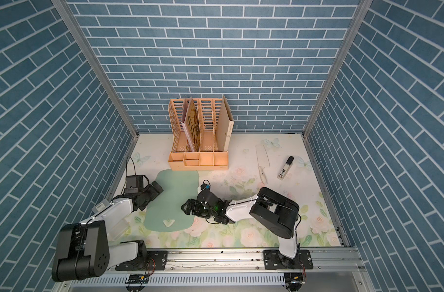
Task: Align the knife with the edge of the cutting board
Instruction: Adjust the work surface at the center of the board.
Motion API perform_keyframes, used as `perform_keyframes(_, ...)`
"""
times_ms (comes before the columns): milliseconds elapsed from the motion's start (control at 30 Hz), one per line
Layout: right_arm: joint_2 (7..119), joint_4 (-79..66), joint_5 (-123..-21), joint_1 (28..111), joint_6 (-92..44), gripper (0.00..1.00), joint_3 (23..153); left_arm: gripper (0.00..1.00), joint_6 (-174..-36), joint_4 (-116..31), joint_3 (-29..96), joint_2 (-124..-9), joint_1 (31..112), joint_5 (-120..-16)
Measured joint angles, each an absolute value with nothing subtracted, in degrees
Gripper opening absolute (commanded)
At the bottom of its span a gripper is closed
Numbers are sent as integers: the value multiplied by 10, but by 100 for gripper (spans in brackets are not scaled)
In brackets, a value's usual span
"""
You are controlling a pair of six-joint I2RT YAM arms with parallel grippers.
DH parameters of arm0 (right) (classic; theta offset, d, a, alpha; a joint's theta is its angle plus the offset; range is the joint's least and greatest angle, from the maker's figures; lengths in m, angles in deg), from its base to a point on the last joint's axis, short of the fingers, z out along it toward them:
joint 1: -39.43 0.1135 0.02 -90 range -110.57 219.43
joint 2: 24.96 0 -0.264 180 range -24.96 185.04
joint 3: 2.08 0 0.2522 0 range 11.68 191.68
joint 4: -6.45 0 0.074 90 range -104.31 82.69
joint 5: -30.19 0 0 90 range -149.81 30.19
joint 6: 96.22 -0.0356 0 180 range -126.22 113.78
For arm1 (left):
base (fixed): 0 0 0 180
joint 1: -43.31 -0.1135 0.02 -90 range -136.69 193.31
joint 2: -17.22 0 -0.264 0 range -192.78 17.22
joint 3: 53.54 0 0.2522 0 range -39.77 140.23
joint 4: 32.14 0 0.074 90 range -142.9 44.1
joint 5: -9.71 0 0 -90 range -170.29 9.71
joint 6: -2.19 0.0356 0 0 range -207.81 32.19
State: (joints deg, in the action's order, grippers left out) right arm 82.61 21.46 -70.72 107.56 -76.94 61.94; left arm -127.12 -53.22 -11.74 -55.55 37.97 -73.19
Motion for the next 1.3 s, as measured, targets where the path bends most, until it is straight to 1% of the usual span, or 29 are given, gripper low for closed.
perform_keyframes(100, 821, 212, -705, 1099, -769, 92, 614, 98, -1268, -529, -117, -557, 380, -736)
perform_keyframes(233, 787, 185, -688, 1099, -757, 93, 589, 97, -1269, -528, -117, -558, 386, -712)
perform_keyframes(433, 726, 139, -649, 1024, -728, 92, 556, 98, -1260, -518, -108, -576, 388, -674)
perform_keyframes(533, 721, 131, -632, 1012, -720, 92, 557, 98, -1255, -512, -99, -591, 398, -665)
perform_keyframes(733, 766, 150, -639, 1052, -720, 92, 577, 98, -1258, -487, -83, -620, 437, -659)
perform_keyframes(1000, 805, 144, -620, 1108, -730, 92, 626, 97, -1254, -455, -60, -658, 458, -729)
perform_keyframes(1167, 803, 138, -620, 1138, -734, 93, 628, 98, -1253, -451, -43, -677, 475, -737)
perform_keyframes(1300, 771, 105, -578, 1146, -717, 95, 615, 99, -1256, -461, -29, -686, 498, -719)
